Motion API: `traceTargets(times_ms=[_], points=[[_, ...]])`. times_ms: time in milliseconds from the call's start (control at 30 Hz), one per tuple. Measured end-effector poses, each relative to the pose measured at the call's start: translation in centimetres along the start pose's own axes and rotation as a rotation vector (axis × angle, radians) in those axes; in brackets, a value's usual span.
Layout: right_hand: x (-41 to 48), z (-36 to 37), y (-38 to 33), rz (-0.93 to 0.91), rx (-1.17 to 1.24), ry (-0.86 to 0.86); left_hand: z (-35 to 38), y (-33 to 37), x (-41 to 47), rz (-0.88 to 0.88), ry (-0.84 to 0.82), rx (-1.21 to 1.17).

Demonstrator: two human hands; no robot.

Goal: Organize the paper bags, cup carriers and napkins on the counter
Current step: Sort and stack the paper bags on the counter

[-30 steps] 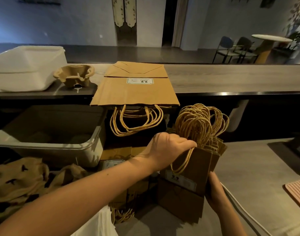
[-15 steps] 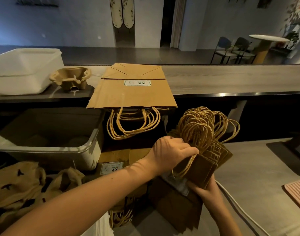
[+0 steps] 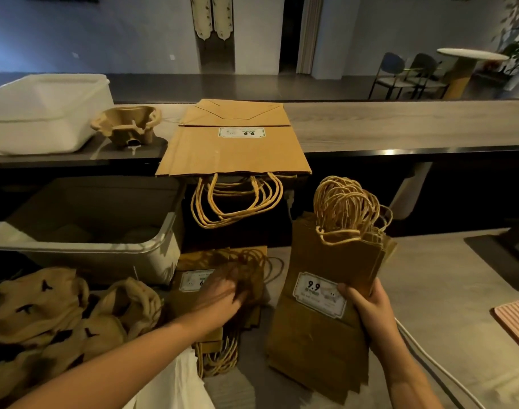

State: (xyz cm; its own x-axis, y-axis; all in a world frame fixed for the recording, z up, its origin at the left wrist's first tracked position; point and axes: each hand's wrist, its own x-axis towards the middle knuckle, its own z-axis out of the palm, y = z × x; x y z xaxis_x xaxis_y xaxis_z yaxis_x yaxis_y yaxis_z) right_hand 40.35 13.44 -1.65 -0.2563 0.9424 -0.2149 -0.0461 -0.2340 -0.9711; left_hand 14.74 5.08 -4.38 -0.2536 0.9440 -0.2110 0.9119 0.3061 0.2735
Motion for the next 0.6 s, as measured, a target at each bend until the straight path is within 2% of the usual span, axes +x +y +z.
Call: traceTargets(times_ms=[100, 200, 333, 467, 533, 600], points=[[-0.4, -0.3, -0.3, 0.059, 0.021, -0.046, 1.5, -0.1, -0.1, -0.052, -0.201, 0.143], [-0.5, -0.9, -0.1, 0.106, 0.056, -0.064, 2.3, 1.2, -0.1, 0.002, -0.314, 0.231], [-0.3, -1.4, -0.4, 0.166, 0.102, -0.134, 3.5, 1.4, 0.8, 0.17, -0.247, 0.4], [-0.3, -1.8, 0.7, 0.325, 0.23, -0.158, 3.6, 2.0, 1.1, 0.164, -0.297, 0.478], [-0.1, -2.0, 2.2, 0.421, 0.216, -0.125, 3.7, 3.0, 1.0, 0.147, -0.373, 0.477], [0.0, -2.0, 3.7, 0.488, 0.171, -0.105, 3.8, 3.8, 1.0, 0.139, -0.371, 0.466]])
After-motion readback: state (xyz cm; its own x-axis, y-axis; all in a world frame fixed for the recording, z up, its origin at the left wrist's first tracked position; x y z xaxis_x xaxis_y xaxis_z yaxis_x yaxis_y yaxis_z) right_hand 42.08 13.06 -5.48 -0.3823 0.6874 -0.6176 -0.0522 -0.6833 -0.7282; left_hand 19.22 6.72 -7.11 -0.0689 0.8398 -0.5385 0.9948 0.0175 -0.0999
